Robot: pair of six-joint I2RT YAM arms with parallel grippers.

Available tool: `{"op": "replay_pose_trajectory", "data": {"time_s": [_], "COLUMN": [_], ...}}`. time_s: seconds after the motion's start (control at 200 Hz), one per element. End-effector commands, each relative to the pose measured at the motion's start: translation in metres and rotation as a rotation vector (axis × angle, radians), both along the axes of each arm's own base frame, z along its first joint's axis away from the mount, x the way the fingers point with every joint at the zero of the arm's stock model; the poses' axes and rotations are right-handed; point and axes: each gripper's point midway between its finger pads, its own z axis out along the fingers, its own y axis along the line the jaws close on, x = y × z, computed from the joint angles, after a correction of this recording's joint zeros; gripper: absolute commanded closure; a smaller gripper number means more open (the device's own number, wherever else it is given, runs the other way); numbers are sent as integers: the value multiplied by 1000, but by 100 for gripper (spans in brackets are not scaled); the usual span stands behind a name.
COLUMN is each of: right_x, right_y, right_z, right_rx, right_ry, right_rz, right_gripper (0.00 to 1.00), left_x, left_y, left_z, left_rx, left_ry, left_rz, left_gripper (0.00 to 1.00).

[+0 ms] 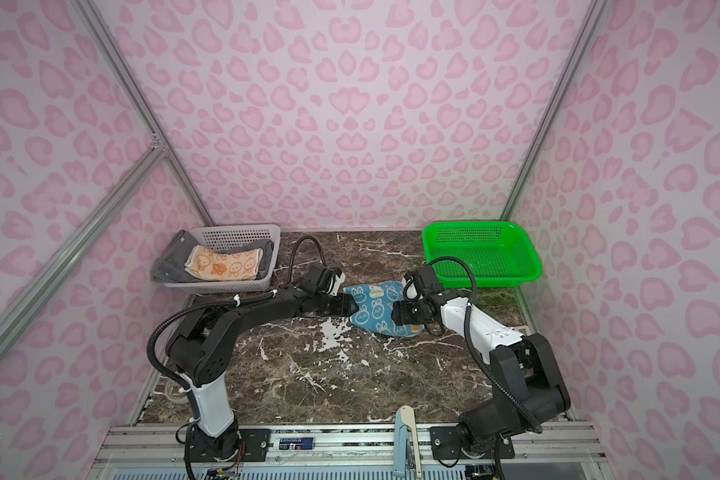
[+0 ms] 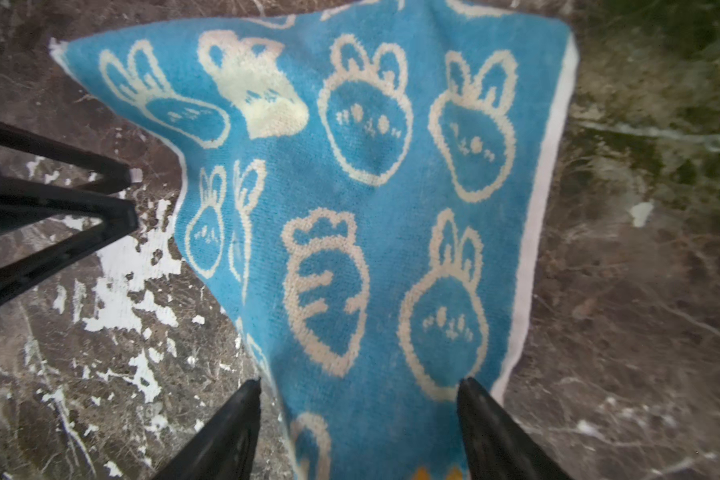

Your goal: Fold and stack the towels

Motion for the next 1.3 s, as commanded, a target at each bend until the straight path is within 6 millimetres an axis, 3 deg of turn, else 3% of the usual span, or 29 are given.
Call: {"op": "replay_pose_trajectory", "data": {"time_s": [0.0, 0.155, 0.3, 0.395, 0.42, 0.625, 0.75, 0.835, 0.885, 0.965, 1.235, 1.295], "right_x": [2, 1, 1, -1, -1, 0, -4, -6, -8, -10, -10, -10], "right_y": [21, 26, 28, 23, 20, -5, -20, -27, -27, -25, -20, -20], "right_z": [8, 13, 23, 33, 37, 70, 78, 82, 82, 80, 66, 63], "right_rx": [126, 169, 231, 217, 214, 200, 159, 140, 143, 163, 201, 204], "right_ry": [-8, -22, -41, -74, -86, -180, -202, -211, -215, -207, -181, -175], "right_rz": [37, 36, 34, 35, 33, -16, -38, -50, -49, -46, -61, -58], "right_gripper": [24, 24, 24, 24, 24, 23, 23, 22, 22, 22, 22, 22], "left_x": [8, 13, 12, 1, 8, -5, -7, -20, -21, -18, -5, -3], "left_y": [-16, -17, 0, 14, 12, 47, 62, 79, 79, 65, 32, 25], "left_z": [-5, -31, -65, -90, -86, -109, -111, -120, -118, -105, -24, -7], "left_rx": [-44, -10, 111, 189, 188, 350, 383, 423, 399, 297, 74, 45], "left_ry": [26, 86, 155, 220, 209, 271, 282, 313, 321, 282, 106, 70], "left_rz": [3, 38, 97, 121, 126, 180, 211, 228, 233, 190, 94, 71], "left_gripper": [33, 44, 53, 57, 58, 63, 68, 69, 69, 69, 65, 53]}}
